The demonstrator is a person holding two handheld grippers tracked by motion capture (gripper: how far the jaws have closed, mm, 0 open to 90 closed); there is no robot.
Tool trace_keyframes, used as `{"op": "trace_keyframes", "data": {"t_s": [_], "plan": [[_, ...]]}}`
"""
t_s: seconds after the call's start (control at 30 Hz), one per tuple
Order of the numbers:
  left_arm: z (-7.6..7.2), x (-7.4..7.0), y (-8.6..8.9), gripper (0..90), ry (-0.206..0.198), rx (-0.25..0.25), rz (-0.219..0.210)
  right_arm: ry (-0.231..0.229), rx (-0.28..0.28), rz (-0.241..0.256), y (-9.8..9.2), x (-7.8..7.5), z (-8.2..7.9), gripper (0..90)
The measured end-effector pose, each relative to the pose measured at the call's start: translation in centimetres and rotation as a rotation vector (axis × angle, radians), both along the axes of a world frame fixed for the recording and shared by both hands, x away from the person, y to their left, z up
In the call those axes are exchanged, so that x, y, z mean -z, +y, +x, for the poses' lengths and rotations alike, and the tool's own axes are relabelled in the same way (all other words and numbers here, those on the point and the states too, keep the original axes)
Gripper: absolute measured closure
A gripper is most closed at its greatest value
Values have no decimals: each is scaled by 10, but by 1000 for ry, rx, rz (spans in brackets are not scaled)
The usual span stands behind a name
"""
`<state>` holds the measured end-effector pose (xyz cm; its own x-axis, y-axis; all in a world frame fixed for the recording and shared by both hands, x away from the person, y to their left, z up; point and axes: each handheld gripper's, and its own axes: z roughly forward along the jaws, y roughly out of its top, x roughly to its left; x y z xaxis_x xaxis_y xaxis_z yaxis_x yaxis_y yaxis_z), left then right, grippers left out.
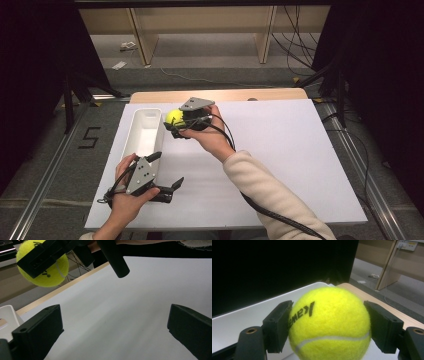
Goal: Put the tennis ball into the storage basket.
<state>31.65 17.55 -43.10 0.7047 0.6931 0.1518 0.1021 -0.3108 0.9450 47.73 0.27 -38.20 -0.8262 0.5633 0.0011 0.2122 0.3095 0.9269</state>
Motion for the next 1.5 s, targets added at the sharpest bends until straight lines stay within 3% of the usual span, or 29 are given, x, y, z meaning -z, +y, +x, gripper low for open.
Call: {"op": "trace_keyframes", "data": {"t_s": [1.5], "plan": [[0, 0, -2, 0, 1, 7, 6, 10, -45, 0, 27, -5, 0, 268]]}}
